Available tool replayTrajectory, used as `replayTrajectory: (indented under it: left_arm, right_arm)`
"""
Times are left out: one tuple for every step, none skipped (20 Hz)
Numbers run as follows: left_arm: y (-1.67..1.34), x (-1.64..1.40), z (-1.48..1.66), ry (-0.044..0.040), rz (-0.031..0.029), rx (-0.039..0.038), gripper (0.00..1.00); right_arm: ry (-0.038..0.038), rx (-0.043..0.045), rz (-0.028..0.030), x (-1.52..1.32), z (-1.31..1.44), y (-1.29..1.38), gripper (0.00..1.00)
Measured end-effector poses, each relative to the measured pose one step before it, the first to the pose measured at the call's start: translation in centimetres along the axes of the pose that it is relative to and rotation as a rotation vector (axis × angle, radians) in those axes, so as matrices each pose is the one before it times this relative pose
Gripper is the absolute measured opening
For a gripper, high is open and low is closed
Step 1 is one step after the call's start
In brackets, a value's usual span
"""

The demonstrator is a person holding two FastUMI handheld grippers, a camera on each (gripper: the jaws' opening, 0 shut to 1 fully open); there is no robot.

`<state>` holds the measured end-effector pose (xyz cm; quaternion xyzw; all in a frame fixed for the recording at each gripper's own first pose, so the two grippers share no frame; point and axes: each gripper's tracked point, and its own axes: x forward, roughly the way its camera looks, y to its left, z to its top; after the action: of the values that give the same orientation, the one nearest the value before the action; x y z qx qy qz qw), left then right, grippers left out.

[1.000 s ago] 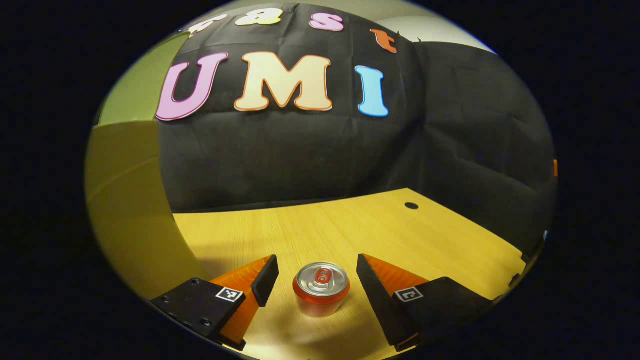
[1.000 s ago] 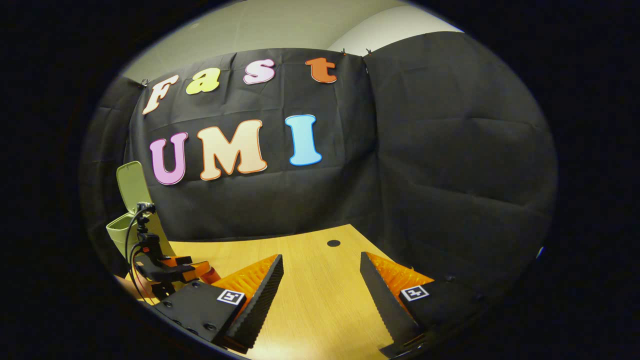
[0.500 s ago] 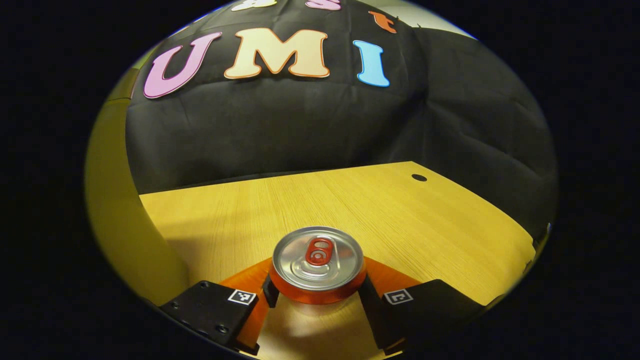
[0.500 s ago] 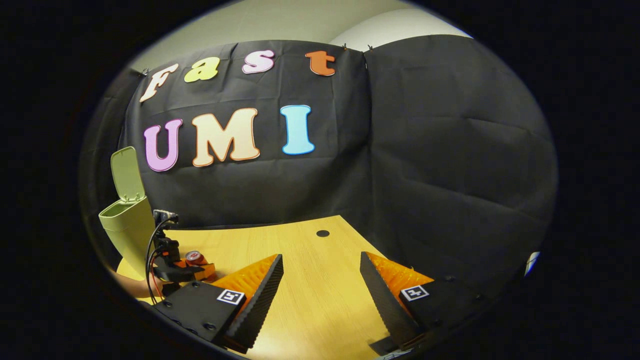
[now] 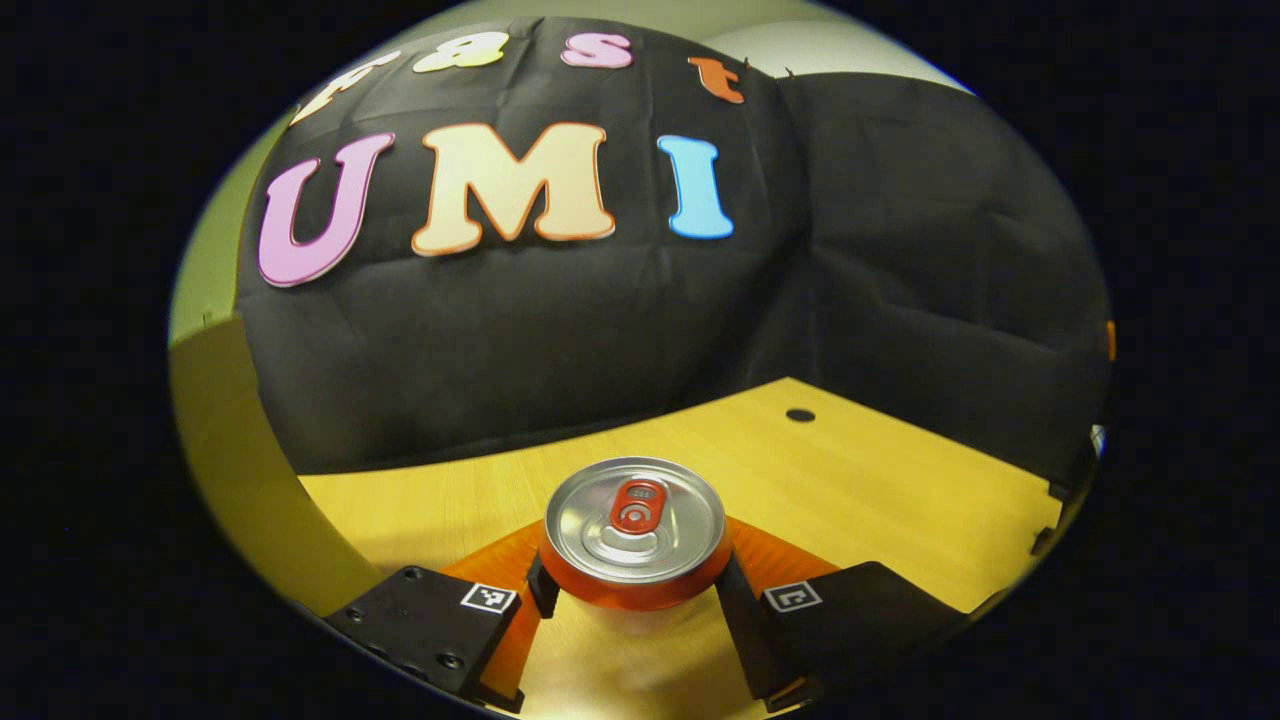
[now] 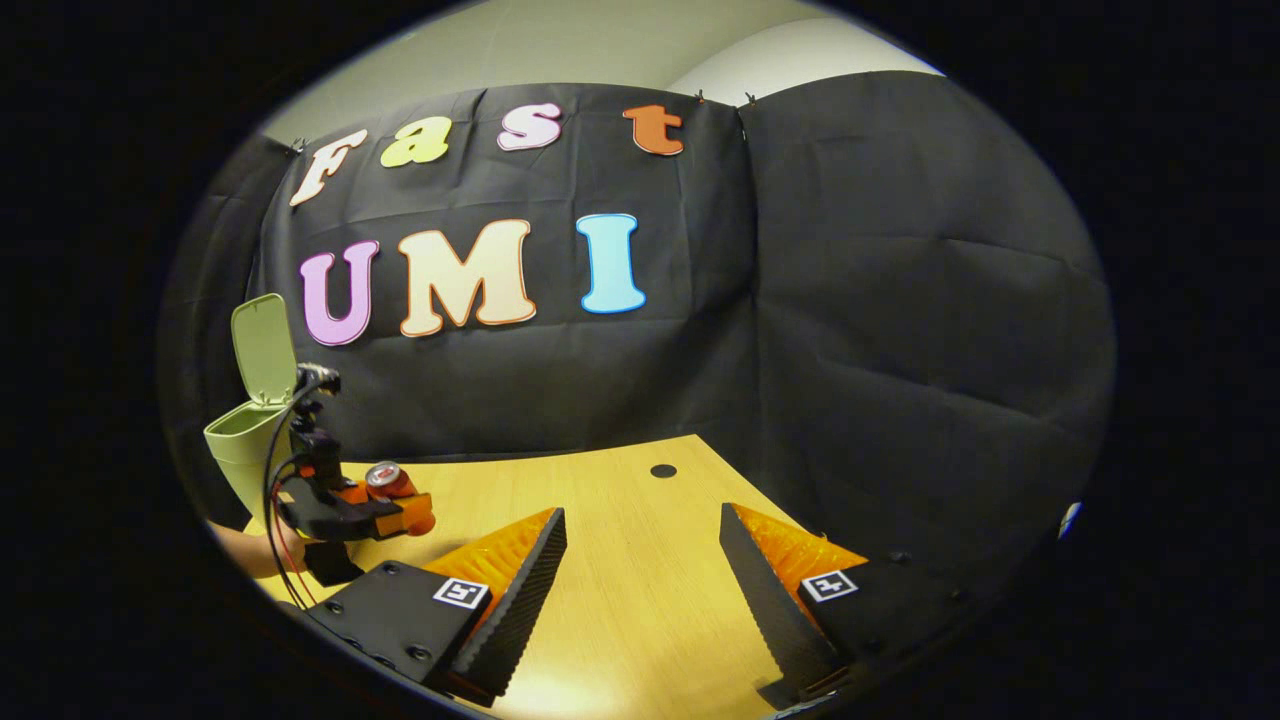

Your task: Press the lid of the desktop garbage bin to open it, pick up the crumpled paper on the desktop and throw it into the bin, then pick up the pop can on the desktop and drop it into the bin, and finally close the garbage bin lid.

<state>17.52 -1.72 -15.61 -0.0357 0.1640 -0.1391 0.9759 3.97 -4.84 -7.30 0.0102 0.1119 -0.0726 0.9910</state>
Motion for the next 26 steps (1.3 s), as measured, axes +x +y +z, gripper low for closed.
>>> replayTrajectory:
  left_arm:
    - [0.235, -0.73, 2.249, -0.03552, 0.00603, -0.00328, 0.74]
    - [0.38, -0.641, 2.638, -0.04288, 0.00726, -0.00362, 0.74]
    - [0.538, -0.578, 2.499, -0.0413, 0.01171, -0.00164, 0.74]
    - [0.744, -0.42, 2.524, -0.03954, 0.01757, -0.00244, 0.74]
    - [0.781, -0.466, 2.22, -0.0347, 0.01637, -0.00453, 0.74]
    - [0.825, -0.408, 2.116, -0.02655, 0.01752, -0.00873, 0.74]
    - [0.965, -0.673, 1.737, -0.02237, 0.0237, -0.01197, 0.74]
    - [1.22, -0.416, 1.68, -0.01772, 0.02816, -0.01702, 0.74]
    - [1.091, -0.674, 1.617, -0.02052, 0.02553, -0.01592, 0.73]
    - [1.17, -0.547, 1.491, -0.0224, 0.02519, -0.01414, 0.74]
    - [1.244, -0.683, 1.35, -0.02036, 0.02413, -0.00624, 0.74]
    - [1.375, -0.511, 1.287, -0.02173, 0.02792, 0.00564, 0.74]
    - [1.602, -0.405, 1.014, -0.01995, 0.03015, 0.01362, 0.73]
    - [1.644, -0.328, 0.853, -0.01462, 0.02983, 0.01769, 0.73]
    - [1.66, -0.513, 0.495, -0.00064, 0.03314, 0.01567, 0.73]
    - [1.705, -0.288, 0.214, 0.00355, 0.03186, 0.005, 0.73]
    - [1.663, -0.385, 0.104, 0.00026, 0.03124, -0.0065, 0.73]
    - [1.675, -0.182, -0.207, 0.00902, 0.03456, -0.01511, 0.73]
    - [1.639, -0.186, -0.57, 0.01655, 0.03231, -0.01493, 0.73]
    - [1.591, 0.133, -0.903, 0.02206, 0.03389, -0.00622, 0.73]
    - [1.686, 0.313, -1.193, 0.03003, 0.03642, 0.00129, 0.73]
    - [1.353, 0.438, -1.384, 0.03421, 0.03185, -0.00095, 0.73]
    - [0.839, 0.059, -1.226, 0.03138, 0.01486, -0.00615, 0.73]
    - [0.648, 0.041, -0.911, 0.02444, 0.00841, -0.01173, 0.74]
    - [0.348, 0.139, -0.83, 0.0236, 0.00326, -0.0157, 0.74]
    - [0.396, 0.091, -0.528, 0.01394, 0.00981, -0.017, 0.77]
  right_arm:
    - [-0.00944, 0.00744, 0.01024, 0.081, 0.166, 0.183, 0.97]
    - [-0.0101, 0.00627, 0.01191, -0.04, 0.061, 0.235, 0.97]
    - [-0.00637, 0.00504, 0.00976, 0.031, 0.12, 0.25, 0.97]
    - [-0.00345, 0.00531, 0.01239, 0.077, 0.047, 0.243, 0.97]
    - [-0.00493, 0.0061, 0.0121, 0.14, 0.112, 0.266, 0.97]
    - [-0.00707, 0.00629, 0.01098, 0.037, 0.251, 0.182, 0.97]
    - [-0.00757, 0.00697, 0.01062, 0.051, 0.353, 0.248, 0.94]
    - [-0.00769, 0.0064, 0.01036, 0.176, 0.16, 0.232, 0.97]
    - [-0.00966, 0.00454, 0.00956, 0.1, 0.397, 0.306, 0.97]
    - [-0.00705, 0.00059, 0.00961, 0.207, 0.198, 0.288, 0.97]
    - [-0.00457, -0.00209, 0.00895, 0.205, 0.211, 0.254, 0.97]
    - [-0.00333, -0.0008, 0.00783, 0.218, 0.024, 0.25, 0.97]
    - [-0.00138, 0.00345, 0.00878, 0.175, 0.277, 0.314, 0.97]
    - [-0.00145, 0.00814, 0.01006, 0.192, 0.134, 0.371, 0.97]
    - [-0.00114, 0.00802, 0.01153, 0.156, 0.179, 0.456, 0.97]
    - [-0.00298, 0.00335, 0.01069, 0.039, 0.106, 0.402, 0.97]
    - [-0.00567, -0.00261, 0.00598, 0.045, 0.174, 0.332, 0.97]
    - [-0.00146, -0.00469, 0.00475, 0.124, 0.087, 0.293, 0.97]
    - [0.0008, -0.00559, 0.00585, 0.089, 0.03, 0.323, 0.93]
    - [0.00003, -0.00624, 0.00454, 0.046, -0.044, 0.2, 0.97]
    - [-0.0009, -0.00717, 0.00102, -0.024, 0.153, 0.143, 0.97]
    - [-0.00044, -0.00569, -0.00075, 0.005, 0.111, 0.025, 0.97]
    - [-0.01142, -0.00341, -0.00375, -0.085, 0.357, -0.071, 0.97]
    - [-0.00406, 0.00094, -0.00725, 0.035, 0.182, -0.157, 0.97]
    - [0.00589, 0.00523, 0.00002, -0.059, -0.03, 0.086, 0.97]
    - [0.00251, 0.00178, -0.00076, -0.057, -0.191, 0.073, 0.93]
